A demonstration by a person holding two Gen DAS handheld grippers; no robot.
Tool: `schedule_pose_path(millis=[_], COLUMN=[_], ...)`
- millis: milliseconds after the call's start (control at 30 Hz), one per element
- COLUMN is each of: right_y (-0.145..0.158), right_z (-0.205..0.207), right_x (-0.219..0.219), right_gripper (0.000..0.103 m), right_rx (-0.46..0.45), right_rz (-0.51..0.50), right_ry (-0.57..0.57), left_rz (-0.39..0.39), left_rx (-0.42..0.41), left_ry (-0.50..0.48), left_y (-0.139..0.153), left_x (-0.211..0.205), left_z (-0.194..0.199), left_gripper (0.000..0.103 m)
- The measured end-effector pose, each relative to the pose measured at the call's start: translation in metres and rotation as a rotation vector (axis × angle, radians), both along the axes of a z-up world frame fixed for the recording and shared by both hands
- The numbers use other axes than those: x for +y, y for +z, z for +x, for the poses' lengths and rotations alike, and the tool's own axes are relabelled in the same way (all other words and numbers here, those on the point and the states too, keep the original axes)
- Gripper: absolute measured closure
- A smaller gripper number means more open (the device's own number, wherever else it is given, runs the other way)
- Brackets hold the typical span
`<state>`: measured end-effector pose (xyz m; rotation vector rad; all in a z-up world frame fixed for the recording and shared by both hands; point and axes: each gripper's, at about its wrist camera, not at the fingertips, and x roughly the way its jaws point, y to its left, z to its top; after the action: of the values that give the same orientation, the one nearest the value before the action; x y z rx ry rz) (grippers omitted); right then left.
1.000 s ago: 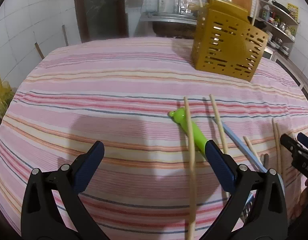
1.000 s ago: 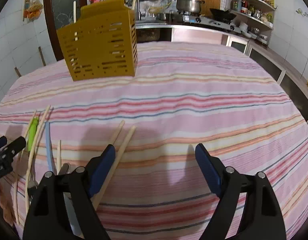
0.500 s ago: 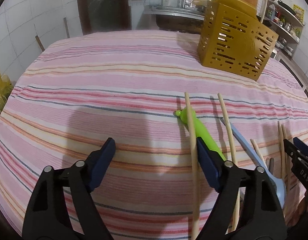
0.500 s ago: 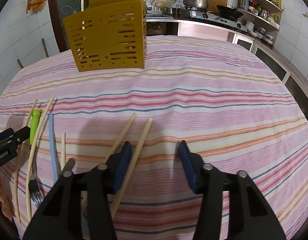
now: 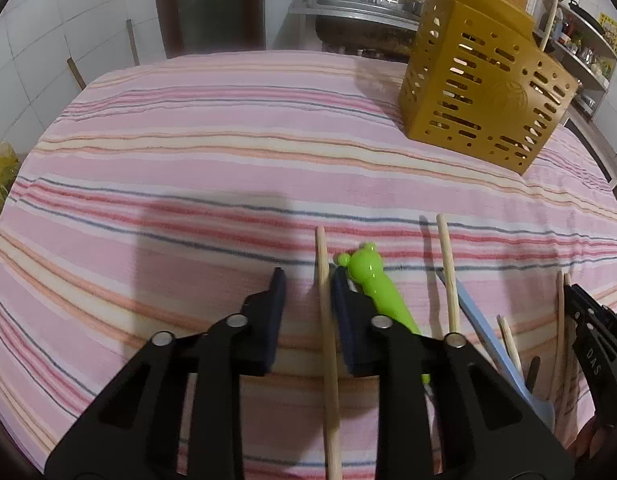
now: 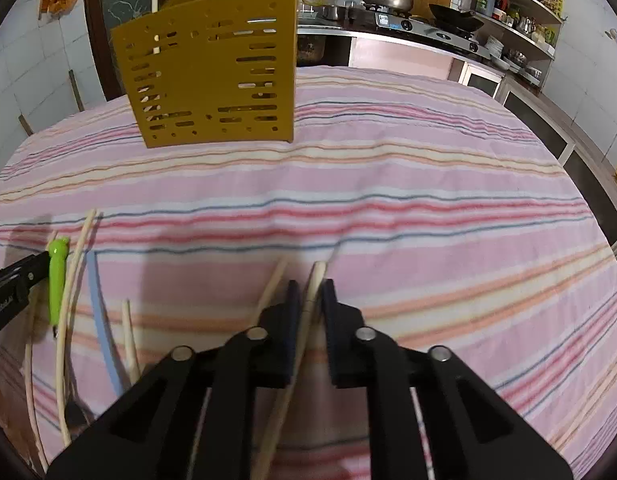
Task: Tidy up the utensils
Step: 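Close the right tool on a chopstick while the left tool grasps another, then lift both held chopsticks and carry them toward the yellow holder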
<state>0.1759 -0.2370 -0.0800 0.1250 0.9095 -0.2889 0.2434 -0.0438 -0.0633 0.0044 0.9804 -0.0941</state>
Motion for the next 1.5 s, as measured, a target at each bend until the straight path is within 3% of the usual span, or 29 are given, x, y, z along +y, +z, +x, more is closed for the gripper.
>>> schedule_pose_path(millis=[167, 367, 567, 1133, 1500], right_y=[0.002, 0.002, 0.015, 0.077, 0.096], right_z=[0.012, 0.004, -0.009, -0.059, -0.084], right_x=[-0.004, -0.008, -0.015, -0.021, -0.018], right_gripper=[0.096, 0.096, 0.096, 0.097, 0.097], right_rx=[0.003, -0.056, -0.133, -0.531, -0.686], right_rz=[0.013, 0.046, 0.045, 0.074, 0.057], right_ry=[-0.001, 0.008, 0.002, 0.048, 0.076], left_rz=[0.01, -0.041, -0.053, -0.07, -0.113], left_rx=[-0.005, -0.021, -0.106, -0.41, -0.539], left_ry=[-0.007, 0.005, 0.012, 0.009, 0.001], left_y=[0.0, 0.005, 0.021, 0.08, 0.107], left_x=[-0.003, 0.006, 0.012, 0.029, 0.04], left_z=[0.004, 0.0, -0.013, -0.068, -0.093], left_gripper=[0.098, 0.099, 0.099, 0.099, 0.099])
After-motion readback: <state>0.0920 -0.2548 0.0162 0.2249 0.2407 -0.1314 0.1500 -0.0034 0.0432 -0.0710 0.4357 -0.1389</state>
